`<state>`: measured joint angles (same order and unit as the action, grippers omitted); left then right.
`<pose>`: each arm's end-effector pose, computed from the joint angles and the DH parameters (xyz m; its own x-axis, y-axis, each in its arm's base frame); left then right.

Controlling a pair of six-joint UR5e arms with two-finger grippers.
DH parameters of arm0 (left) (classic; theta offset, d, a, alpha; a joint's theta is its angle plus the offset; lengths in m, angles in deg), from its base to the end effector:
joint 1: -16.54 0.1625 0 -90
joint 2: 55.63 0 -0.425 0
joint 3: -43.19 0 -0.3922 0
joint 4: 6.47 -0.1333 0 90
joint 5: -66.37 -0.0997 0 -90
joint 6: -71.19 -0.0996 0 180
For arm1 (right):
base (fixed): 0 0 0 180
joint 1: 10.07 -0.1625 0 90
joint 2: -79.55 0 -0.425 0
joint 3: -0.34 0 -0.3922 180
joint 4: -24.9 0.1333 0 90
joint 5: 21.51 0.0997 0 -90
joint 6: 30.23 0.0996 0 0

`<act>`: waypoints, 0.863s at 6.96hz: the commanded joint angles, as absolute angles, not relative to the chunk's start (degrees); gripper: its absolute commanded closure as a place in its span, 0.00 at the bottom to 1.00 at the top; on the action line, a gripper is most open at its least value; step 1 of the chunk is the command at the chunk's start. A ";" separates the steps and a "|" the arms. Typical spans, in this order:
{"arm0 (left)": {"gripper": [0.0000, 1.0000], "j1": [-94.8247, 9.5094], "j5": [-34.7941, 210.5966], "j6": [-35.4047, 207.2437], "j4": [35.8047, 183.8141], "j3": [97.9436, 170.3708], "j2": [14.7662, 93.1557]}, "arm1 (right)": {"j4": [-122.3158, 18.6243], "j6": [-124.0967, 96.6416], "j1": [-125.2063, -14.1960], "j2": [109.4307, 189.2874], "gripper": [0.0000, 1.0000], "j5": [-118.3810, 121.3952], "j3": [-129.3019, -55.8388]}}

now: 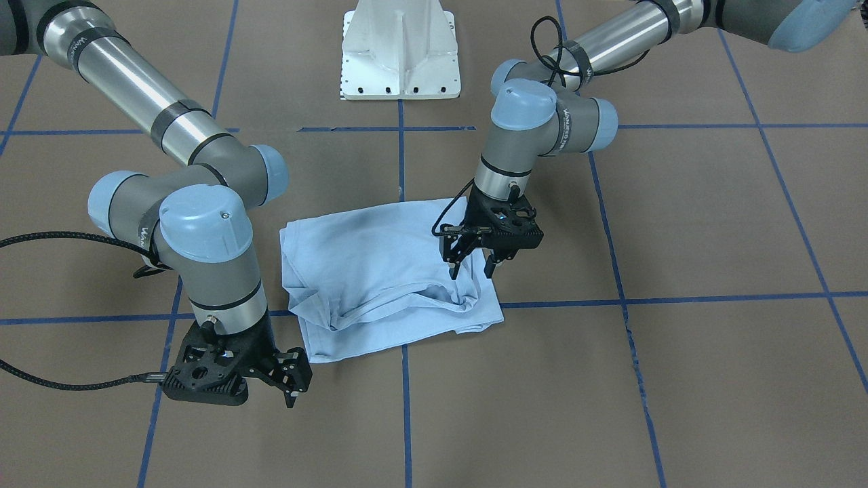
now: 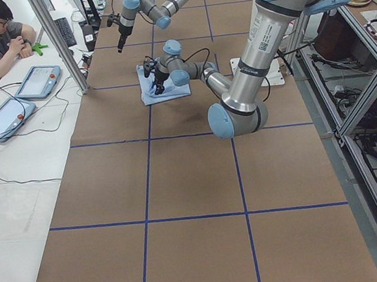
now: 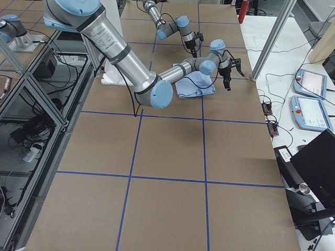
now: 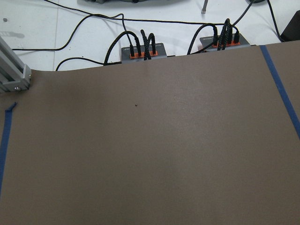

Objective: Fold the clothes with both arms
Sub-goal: 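Release the shirt with the left gripper and lift it slightly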

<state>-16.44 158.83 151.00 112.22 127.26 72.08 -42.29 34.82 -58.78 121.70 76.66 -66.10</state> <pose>0.5414 -0.5051 0.2545 0.4976 -0.1122 -0.8601 0.4313 0.8923 0.1331 -0.4467 -0.6892 0.2805 0.6920 0.1552 0.7050 -0.4226 0.8789 0.2213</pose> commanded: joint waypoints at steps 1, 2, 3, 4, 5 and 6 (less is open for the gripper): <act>0.45 -16.33 158.83 158.25 112.27 123.81 75.39 | -42.25 34.98 -58.67 122.00 0.00 76.57 -66.11; 0.47 -16.33 158.83 159.85 112.27 122.13 76.37 | -42.25 35.07 -58.50 122.00 0.00 76.57 -66.11; 0.47 -16.33 158.83 160.13 112.27 120.90 77.07 | -42.25 34.99 -58.50 122.00 0.00 76.48 -66.11; 0.47 -16.33 158.83 160.13 112.27 120.54 76.99 | -42.25 35.07 -58.50 122.00 0.00 76.57 -66.11; 0.47 -16.33 158.83 159.96 112.27 120.44 76.82 | -42.25 35.16 -58.50 122.00 0.00 76.48 -66.11; 0.49 -16.33 158.83 159.87 112.27 120.36 76.90 | -42.25 35.16 -58.41 122.00 0.00 76.48 -66.11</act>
